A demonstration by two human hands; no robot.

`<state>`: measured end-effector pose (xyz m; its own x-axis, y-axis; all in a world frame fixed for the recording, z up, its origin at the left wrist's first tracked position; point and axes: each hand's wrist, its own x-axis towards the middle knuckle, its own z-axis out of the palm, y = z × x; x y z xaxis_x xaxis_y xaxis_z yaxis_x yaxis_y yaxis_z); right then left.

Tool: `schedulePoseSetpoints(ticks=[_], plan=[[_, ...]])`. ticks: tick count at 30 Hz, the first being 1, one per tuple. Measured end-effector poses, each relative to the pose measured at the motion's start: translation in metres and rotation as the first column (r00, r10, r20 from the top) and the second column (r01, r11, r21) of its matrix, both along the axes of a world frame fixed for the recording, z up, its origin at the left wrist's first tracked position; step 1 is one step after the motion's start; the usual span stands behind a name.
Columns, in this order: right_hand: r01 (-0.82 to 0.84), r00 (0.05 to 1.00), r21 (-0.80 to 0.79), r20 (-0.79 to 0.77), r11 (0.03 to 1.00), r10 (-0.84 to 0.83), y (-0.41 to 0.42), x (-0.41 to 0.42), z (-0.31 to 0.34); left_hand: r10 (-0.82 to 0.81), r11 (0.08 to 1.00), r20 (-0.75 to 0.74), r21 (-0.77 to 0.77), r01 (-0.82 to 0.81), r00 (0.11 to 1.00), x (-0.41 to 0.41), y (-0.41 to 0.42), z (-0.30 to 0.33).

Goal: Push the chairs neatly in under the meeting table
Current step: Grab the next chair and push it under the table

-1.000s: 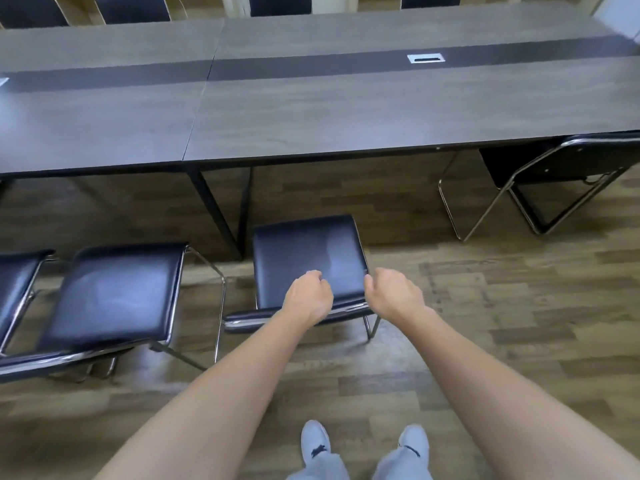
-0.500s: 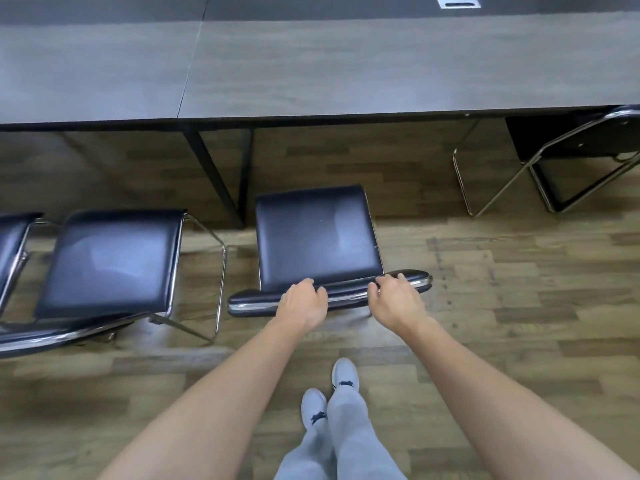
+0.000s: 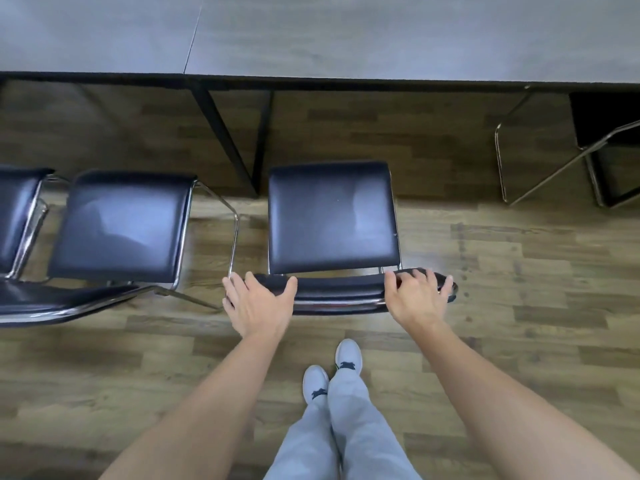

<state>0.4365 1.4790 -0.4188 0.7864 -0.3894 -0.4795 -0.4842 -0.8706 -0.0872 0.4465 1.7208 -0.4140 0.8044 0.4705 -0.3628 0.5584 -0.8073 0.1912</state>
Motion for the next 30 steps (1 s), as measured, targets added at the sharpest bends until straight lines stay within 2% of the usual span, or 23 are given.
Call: schedulePoseSetpoints(ticks=[2,4,5,7,8,9,11,15,20,30], plan=[[0.087,0.996,-0.032,-0.005,0.996,-0.088,-0.006,0.003,-0.002,0.257,0.959,-0.006,-0.123,-0.256,0.966,0.001,0.000,0.002],[0.284,0.959,-0.001,0.019,0.959,-0.284,-0.014,0.007,0.001,0.552,0.789,-0.067,-0.279,-0.547,0.831,0.004,-0.003,0.002],[0.435,0.899,0.057,0.025,0.899,-0.437,-0.019,0.008,0.004,0.675,0.661,-0.111,-0.350,-0.664,0.730,0.006,-0.005,0.002],[0.708,0.690,0.228,-0.018,0.669,-0.724,-0.027,0.011,0.001,0.818,0.408,-0.187,-0.477,-0.779,0.544,0.009,-0.008,0.003],[0.774,0.595,0.297,-0.038,0.559,-0.803,-0.028,0.013,0.000,0.847,0.324,-0.210,-0.524,-0.787,0.489,0.010,-0.010,0.003],[0.801,0.536,0.341,-0.040,0.493,-0.843,-0.028,0.014,-0.001,0.860,0.279,-0.219,-0.555,-0.784,0.461,0.012,-0.011,0.003],[0.818,0.480,0.367,-0.009,0.443,-0.877,-0.028,0.017,-0.002,0.869,0.262,-0.214,-0.566,-0.782,0.446,0.013,-0.012,0.001],[0.822,0.435,0.376,0.069,0.427,-0.898,-0.025,0.018,-0.003,0.870,0.309,-0.166,-0.548,-0.777,0.464,0.015,-0.011,-0.004],[0.808,0.431,0.381,0.139,0.450,-0.891,-0.016,0.019,-0.001,0.872,0.359,-0.118,-0.507,-0.783,0.475,0.018,-0.010,-0.009],[0.796,0.445,0.374,0.172,0.476,-0.879,-0.014,0.018,-0.002,0.873,0.358,-0.122,-0.497,-0.790,0.473,0.018,-0.009,-0.012]])
